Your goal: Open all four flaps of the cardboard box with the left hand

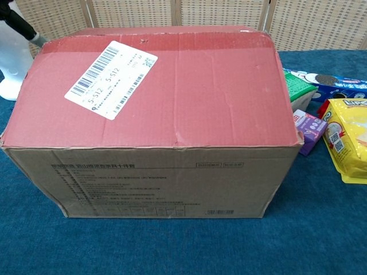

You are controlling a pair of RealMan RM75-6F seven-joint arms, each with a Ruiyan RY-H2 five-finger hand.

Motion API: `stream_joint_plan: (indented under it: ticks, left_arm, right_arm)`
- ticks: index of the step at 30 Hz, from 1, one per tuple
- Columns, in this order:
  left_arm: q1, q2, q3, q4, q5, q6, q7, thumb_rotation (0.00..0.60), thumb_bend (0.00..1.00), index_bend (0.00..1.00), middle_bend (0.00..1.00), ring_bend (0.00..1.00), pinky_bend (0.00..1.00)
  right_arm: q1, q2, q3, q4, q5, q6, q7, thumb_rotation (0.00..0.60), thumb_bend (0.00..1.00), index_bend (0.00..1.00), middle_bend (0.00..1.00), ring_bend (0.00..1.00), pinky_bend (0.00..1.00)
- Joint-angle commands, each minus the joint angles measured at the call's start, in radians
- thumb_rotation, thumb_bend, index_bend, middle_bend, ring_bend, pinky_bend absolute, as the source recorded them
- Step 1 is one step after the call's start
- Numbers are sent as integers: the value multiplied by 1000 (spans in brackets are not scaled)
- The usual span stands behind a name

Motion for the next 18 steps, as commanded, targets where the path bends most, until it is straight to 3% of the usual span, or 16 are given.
stream_joint_plan:
  ticks: [1, 6, 18]
  left_arm:
    - [1, 10, -15, 4, 13, 47, -16, 600, 93, 0, 0, 0, 0]
    - [-8, 22, -32, 7, 7, 63, -24, 600, 93, 0, 0, 0, 0]
    - [-140, 20, -153, 51, -101, -8, 65, 600, 93, 0, 0, 0, 0]
  right_arm:
    - [-2, 5, -1, -3, -4, 3, 7, 600, 0, 0, 0, 0, 0]
    - [0, 5, -2, -2, -1, -4, 8, 600, 0, 0, 0, 0, 0]
    - [5, -1, -1, 1, 8, -18, -10, 600, 0, 0, 0, 0, 0]
